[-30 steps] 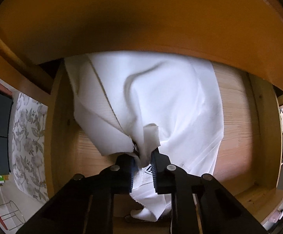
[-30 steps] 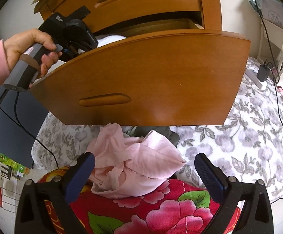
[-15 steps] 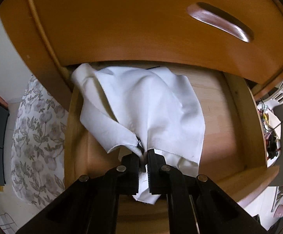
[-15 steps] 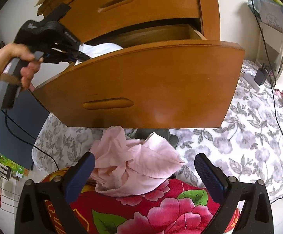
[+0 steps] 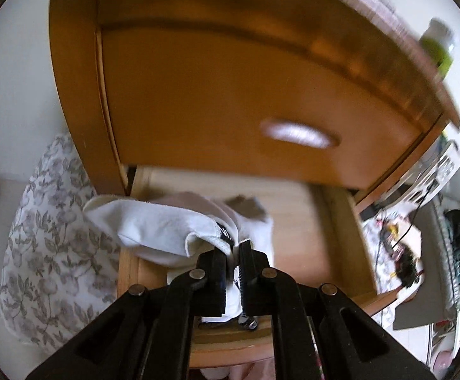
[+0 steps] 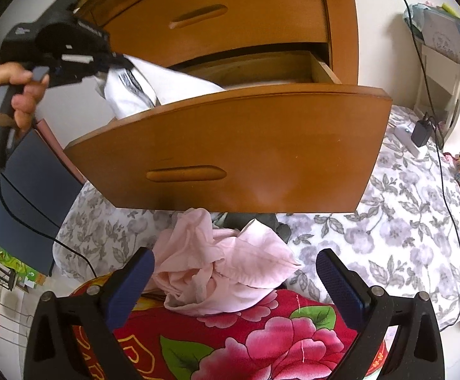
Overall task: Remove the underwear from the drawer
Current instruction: 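Lift the white garment up out of the drawer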
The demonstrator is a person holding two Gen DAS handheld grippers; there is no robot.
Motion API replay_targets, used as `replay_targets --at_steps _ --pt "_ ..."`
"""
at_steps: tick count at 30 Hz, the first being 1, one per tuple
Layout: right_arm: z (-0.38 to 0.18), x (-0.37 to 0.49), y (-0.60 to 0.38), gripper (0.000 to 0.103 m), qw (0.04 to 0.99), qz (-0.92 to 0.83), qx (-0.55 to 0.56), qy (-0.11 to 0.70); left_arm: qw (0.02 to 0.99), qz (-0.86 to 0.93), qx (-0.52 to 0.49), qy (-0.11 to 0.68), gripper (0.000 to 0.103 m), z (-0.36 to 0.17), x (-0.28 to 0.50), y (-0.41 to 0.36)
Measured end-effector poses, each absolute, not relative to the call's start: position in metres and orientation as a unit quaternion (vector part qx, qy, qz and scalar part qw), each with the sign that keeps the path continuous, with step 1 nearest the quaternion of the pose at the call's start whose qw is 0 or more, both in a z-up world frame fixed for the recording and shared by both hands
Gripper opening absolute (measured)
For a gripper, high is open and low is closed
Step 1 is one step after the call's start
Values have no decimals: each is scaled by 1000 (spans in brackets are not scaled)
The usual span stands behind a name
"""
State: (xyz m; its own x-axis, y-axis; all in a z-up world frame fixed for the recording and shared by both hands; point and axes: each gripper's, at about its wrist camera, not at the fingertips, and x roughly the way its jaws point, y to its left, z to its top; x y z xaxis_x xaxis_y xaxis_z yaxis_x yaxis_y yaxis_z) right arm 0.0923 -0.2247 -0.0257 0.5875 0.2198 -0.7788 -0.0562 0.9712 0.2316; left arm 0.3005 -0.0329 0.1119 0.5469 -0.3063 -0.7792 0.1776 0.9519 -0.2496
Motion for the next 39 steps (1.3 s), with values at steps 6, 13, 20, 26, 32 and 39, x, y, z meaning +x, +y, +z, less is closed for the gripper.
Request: replay_targets --at_steps 6,13,20,26,32,39 --pt "-19 88 -224 103 890 77 89 441 903 -151 -71 395 6 153 286 -35" --pt "-10 82 -225 103 895 73 88 432 924 -162 -62 340 6 191 262 -37" --pt "0 75 -221 103 899 71 80 424 937 -177 -52 297 6 223 229 -32" --pt "13 65 -217 103 906 67 72 411 943 -179 -34 277 6 244 202 -31" --pt "26 56 -210 103 913 65 61 397 946 -189 -31 261 6 254 176 -26" --pt "40 44 -202 103 920 63 47 384 941 -213 -37 261 6 251 147 -22"
